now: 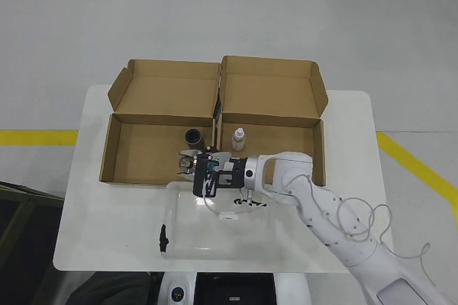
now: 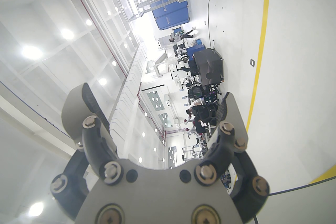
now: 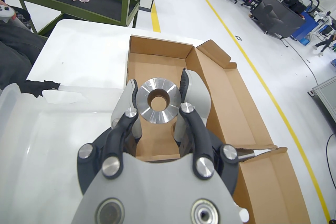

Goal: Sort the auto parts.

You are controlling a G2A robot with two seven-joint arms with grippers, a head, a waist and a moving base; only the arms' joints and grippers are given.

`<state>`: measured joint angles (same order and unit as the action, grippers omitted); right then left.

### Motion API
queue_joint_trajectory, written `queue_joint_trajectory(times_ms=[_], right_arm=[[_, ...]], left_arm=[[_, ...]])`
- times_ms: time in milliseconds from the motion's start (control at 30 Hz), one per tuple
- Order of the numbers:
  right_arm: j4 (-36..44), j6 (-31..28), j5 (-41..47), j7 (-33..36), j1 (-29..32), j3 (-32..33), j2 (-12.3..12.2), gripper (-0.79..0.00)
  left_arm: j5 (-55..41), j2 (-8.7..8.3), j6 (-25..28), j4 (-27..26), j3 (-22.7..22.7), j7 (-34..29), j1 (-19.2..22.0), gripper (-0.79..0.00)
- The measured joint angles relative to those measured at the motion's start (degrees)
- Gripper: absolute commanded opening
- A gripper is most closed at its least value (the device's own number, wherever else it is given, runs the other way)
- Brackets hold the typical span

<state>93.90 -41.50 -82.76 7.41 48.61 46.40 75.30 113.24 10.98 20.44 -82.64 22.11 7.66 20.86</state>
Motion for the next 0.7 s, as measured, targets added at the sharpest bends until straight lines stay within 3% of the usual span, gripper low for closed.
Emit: queue_joint_trajectory(times_ms=[700], right_arm=[[-19.8,-0.3,8.0,7.5,-14.8,-12.1,7.1,-0.785]], left_arm=[[0.0,0.00,0.0,0.0,0.0,0.0,0.0,0.000]])
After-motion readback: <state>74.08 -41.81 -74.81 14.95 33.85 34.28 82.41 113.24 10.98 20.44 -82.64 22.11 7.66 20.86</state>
